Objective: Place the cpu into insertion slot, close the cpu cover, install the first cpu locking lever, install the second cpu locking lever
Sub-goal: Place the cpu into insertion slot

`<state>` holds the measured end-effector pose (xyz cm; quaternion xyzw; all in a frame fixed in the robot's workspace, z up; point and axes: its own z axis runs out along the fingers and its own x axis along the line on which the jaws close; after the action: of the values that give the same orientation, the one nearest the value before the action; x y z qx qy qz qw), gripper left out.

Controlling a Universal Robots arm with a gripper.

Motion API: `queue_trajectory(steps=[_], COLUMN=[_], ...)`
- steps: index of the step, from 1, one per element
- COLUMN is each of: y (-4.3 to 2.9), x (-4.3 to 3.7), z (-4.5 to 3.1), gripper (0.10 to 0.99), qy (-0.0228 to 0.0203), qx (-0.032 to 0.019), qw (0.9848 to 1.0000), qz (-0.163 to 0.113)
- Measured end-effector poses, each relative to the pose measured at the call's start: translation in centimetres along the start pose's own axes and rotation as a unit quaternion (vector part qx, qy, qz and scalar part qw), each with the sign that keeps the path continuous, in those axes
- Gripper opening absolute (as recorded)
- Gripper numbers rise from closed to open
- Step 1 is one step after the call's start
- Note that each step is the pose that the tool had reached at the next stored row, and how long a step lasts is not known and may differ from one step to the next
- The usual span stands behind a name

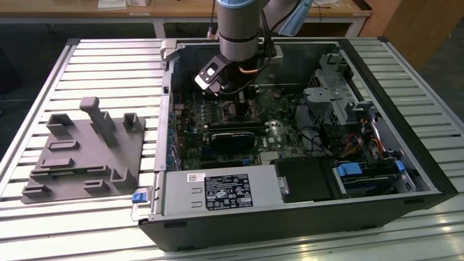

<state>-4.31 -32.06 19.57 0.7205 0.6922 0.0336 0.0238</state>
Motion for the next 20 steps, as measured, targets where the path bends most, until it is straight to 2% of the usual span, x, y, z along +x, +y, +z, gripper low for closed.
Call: queue_trajectory(steps=[2, 3, 8, 14, 20], y=[0.00, 0.00, 0.01, 0.09, 0.09], x=[0.00, 0.00, 0.00, 0.02, 0.02], z=[0.00, 0.00, -0.12, -1.08, -1.14], gripper=[0.533, 0.600, 0.600, 0.600, 0.600], qy=[0.0000, 0.0000, 0.0001, 0.0000, 0.0001], qx=[0.0000, 0.0000, 0.0000, 0.0000, 0.0000], qw=[1.0000, 1.0000, 1.0000, 1.0000, 1.0000], qz=[0.000, 0.000, 0.000, 0.000, 0.000])
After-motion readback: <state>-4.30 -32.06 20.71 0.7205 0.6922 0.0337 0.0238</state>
